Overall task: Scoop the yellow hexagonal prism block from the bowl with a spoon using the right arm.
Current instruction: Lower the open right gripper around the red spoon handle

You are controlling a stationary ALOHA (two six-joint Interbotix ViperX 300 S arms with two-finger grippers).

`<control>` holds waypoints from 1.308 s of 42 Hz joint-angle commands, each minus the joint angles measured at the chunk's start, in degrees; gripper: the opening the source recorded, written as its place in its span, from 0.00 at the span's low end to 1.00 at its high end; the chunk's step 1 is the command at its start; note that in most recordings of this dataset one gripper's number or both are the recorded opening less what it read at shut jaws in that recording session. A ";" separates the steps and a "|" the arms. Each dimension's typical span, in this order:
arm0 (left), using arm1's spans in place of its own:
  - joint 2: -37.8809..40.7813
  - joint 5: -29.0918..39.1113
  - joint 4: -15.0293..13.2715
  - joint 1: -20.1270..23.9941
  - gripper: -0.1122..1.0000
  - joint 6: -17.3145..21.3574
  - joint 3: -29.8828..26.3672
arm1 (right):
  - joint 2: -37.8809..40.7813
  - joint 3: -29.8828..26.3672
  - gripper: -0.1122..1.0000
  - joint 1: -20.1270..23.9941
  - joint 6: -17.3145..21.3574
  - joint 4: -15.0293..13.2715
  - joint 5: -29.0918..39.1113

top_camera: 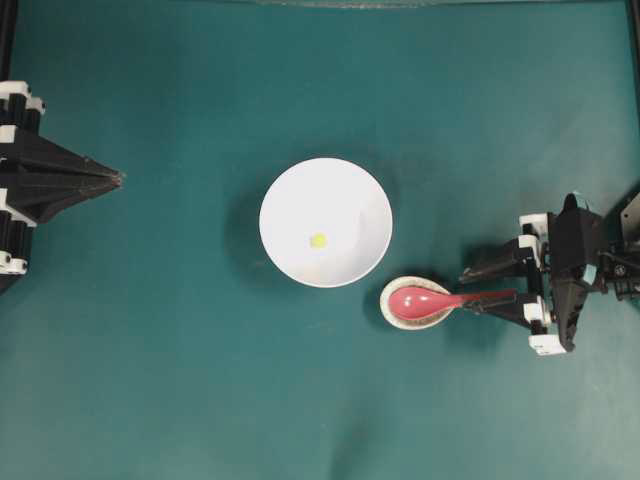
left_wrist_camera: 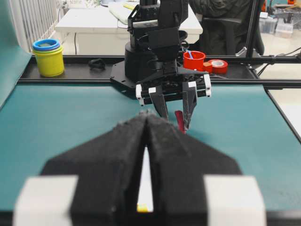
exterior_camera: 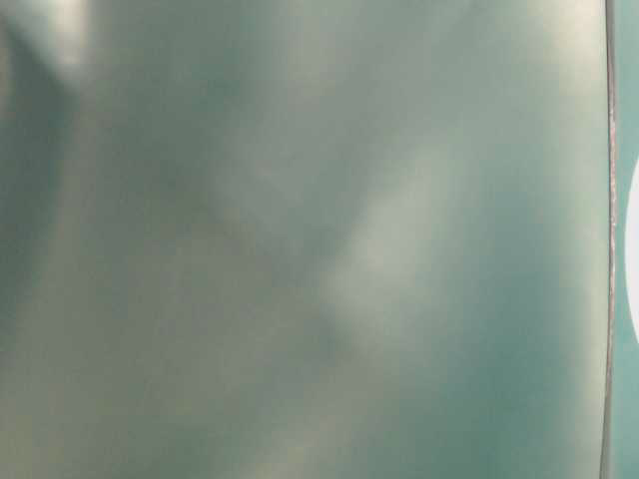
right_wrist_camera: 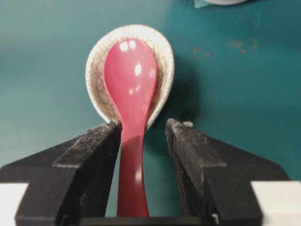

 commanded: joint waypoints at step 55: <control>0.53 1.14 0.00 0.00 0.11 -0.09 -1.14 | 0.53 -0.70 0.51 1.23 -4.22 0.18 0.97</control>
